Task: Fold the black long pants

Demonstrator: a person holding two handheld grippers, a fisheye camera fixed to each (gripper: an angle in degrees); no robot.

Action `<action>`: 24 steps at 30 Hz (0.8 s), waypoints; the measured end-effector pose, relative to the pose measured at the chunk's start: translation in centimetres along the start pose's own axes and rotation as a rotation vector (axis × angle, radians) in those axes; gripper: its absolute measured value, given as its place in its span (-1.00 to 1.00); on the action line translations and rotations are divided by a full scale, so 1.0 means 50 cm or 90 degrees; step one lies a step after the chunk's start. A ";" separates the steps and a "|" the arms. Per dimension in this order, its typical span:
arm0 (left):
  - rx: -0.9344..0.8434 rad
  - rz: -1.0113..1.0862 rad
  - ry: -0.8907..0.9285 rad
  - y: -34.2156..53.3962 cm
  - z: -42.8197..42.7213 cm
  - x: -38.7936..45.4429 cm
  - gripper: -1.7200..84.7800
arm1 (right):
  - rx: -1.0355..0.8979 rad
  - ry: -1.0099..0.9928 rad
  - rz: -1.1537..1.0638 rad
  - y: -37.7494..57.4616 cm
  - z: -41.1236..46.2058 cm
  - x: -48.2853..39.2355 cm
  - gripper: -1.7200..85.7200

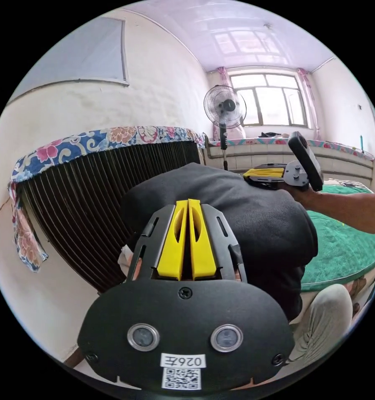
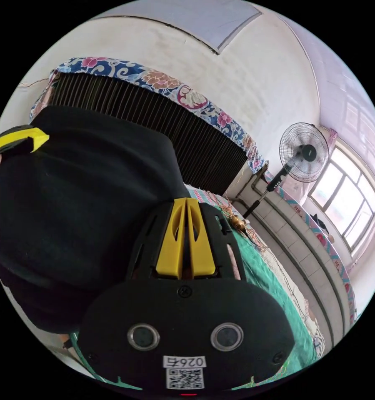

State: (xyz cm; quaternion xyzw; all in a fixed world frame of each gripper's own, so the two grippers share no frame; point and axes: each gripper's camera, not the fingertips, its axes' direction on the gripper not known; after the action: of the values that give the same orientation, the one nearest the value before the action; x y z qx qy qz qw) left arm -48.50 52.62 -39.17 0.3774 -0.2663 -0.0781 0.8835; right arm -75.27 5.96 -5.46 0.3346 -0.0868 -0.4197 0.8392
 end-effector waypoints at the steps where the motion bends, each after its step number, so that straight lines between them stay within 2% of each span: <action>1: 0.055 -0.023 -0.025 0.009 -0.049 0.022 -0.98 | -0.017 0.004 0.053 0.008 -0.038 0.042 -0.98; 5: 0.267 -0.014 -0.055 0.034 -0.235 0.134 -0.98 | 0.181 -0.198 0.230 0.152 -0.300 0.251 -0.98; 6: 0.286 -0.006 -0.046 0.034 -0.257 0.154 -0.98 | 0.203 -0.205 0.245 0.180 -0.340 0.281 -0.98; 8: 0.340 0.036 0.017 0.024 -0.325 0.242 -0.98 | 0.267 -0.148 0.264 0.296 -0.498 0.377 -0.98; 10: 0.370 0.070 0.080 0.009 -0.358 0.318 -0.98 | 0.270 -0.087 0.265 0.377 -0.608 0.432 -0.98; 12: 0.409 0.119 0.175 -0.007 -0.380 0.406 -0.98 | 0.276 -0.058 0.282 0.458 -0.715 0.476 -0.98; 14: 0.438 0.182 0.334 -0.036 -0.378 0.540 -0.98 | 0.228 -0.048 0.299 0.555 -0.847 0.524 -0.98; 16: 0.418 0.236 0.453 -0.068 -0.353 0.667 -0.98 | 0.156 0.049 0.312 0.619 -0.928 0.546 -0.98; 18: 0.353 0.272 0.558 -0.103 -0.309 0.811 -0.98 | 0.098 0.168 0.320 0.686 -1.001 0.561 -0.98; 20: 0.262 0.319 0.701 -0.137 -0.244 1.026 -0.98 | 0.028 0.305 0.340 0.780 -1.094 0.590 -0.98; 24: 0.141 0.375 0.852 -0.157 -0.173 1.370 -0.98 | -0.083 0.439 0.406 0.914 -1.223 0.658 -0.98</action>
State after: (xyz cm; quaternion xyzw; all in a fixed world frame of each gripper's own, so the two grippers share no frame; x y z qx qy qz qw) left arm 14.53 29.30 -21.50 0.3439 0.2326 0.4365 0.7982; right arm 1.14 30.14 -27.44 0.3578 0.1248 -0.0104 0.9254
